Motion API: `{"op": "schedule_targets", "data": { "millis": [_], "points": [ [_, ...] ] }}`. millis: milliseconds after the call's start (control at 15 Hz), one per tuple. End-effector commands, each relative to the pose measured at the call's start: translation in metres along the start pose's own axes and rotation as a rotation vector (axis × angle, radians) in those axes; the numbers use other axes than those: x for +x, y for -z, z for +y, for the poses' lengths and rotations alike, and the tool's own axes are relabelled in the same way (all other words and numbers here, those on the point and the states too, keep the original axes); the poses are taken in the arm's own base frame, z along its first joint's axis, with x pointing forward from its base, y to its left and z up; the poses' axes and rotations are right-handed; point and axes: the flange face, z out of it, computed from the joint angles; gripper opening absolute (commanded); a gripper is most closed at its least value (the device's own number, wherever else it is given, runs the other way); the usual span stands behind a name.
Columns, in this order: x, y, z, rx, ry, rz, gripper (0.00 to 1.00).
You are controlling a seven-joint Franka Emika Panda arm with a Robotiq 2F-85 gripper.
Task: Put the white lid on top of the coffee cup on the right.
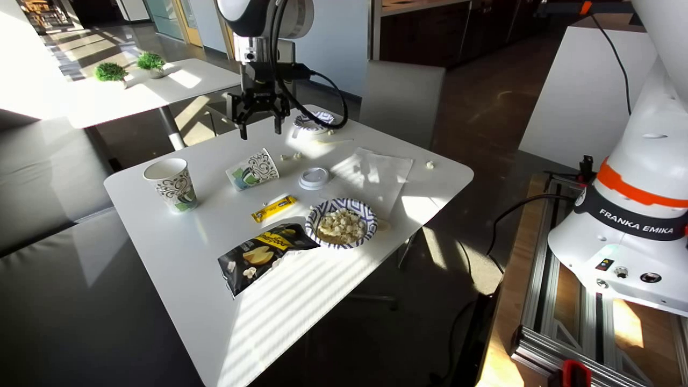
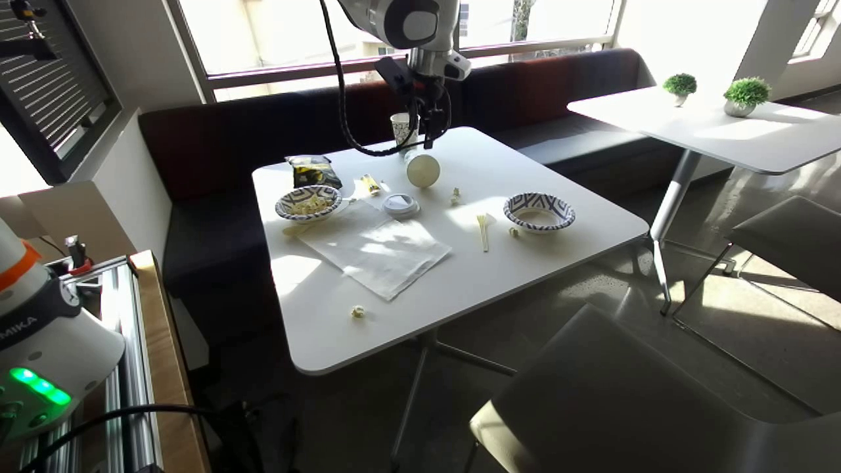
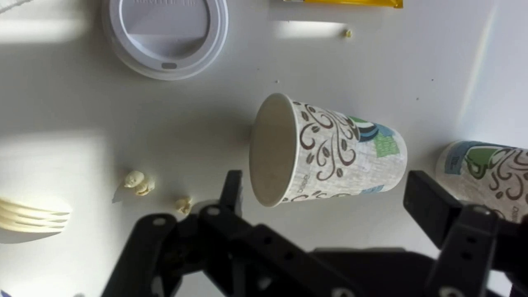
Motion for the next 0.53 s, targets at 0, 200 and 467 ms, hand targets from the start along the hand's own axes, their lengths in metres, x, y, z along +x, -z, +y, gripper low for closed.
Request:
{"op": "schedule_targets", "data": {
  "millis": [0,200,467],
  "points": [
    [0.006,-0.018,0.012,0.126,0.025,-0.015,1.00],
    [0.010,-0.034,0.021,0.191,0.046,-0.029,1.00],
    [0.017,-0.053,0.028,0.260,0.051,0.002,1.00]
  ]
}}
